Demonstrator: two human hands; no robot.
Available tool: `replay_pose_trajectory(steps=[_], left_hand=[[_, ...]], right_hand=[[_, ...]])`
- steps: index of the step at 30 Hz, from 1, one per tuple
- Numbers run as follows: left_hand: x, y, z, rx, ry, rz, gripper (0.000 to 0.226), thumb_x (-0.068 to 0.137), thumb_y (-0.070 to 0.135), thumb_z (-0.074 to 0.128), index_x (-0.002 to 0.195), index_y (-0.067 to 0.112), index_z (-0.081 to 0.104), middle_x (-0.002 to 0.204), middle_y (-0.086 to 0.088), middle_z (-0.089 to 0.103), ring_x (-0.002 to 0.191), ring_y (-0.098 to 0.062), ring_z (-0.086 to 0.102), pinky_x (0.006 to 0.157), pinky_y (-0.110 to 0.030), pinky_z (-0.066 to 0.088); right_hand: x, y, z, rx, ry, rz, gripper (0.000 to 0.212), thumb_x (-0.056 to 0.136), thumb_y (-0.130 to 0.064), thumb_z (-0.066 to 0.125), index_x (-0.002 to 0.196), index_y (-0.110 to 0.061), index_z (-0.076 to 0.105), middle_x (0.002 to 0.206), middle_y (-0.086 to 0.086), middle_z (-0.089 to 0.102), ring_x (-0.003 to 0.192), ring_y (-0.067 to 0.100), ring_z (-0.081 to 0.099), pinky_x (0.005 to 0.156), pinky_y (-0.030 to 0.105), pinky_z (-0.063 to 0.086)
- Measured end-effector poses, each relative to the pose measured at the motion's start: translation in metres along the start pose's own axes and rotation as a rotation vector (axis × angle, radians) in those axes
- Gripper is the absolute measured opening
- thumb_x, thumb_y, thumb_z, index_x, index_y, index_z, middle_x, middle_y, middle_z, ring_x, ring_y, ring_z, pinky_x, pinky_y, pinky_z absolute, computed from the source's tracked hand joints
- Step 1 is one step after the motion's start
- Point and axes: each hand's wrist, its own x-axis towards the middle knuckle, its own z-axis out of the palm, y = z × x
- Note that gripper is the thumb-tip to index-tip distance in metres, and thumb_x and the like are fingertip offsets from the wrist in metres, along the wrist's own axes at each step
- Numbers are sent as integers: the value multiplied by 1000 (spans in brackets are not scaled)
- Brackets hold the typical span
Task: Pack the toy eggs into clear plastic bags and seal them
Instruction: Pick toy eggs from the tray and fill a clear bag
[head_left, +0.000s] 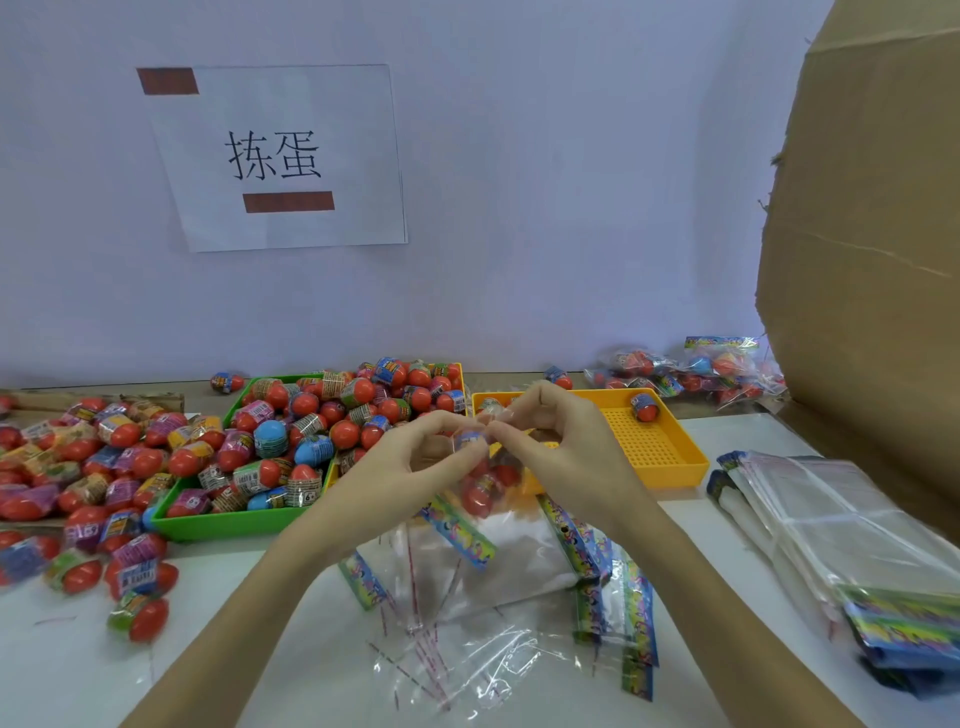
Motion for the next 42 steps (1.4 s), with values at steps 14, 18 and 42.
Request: replay_pose_trajectory(steps=[14,18,42], left_hand=[[8,-18,33,-340,140,-55,41,95,-3,71,129,20,67,112,-10,80,106,-31,77,96,-48,63],[8,-19,32,-483,186,15,43,89,3,81,127,17,69,112,-11,80,101,-31,79,83,-37,65],[11,-25,28,-163,351,91,43,95,21,80,134,31,62,118,9,76,113,-12,73,96,-37,62]], right_hand=[[-2,3,-5,-192,-102,-142,7,99,-16,73,100,-15,66,88,-13,74,90,3,71,79,13,48],[-3,-1,-7,-173,105,-295,6,103,-18,65,104,-19,71,96,-9,73,97,12,69,88,31,53],[34,62,3,-932,-294,192,56,108,-59,21,156,-37,38,167,10,24,148,37,31,120,49,30]])
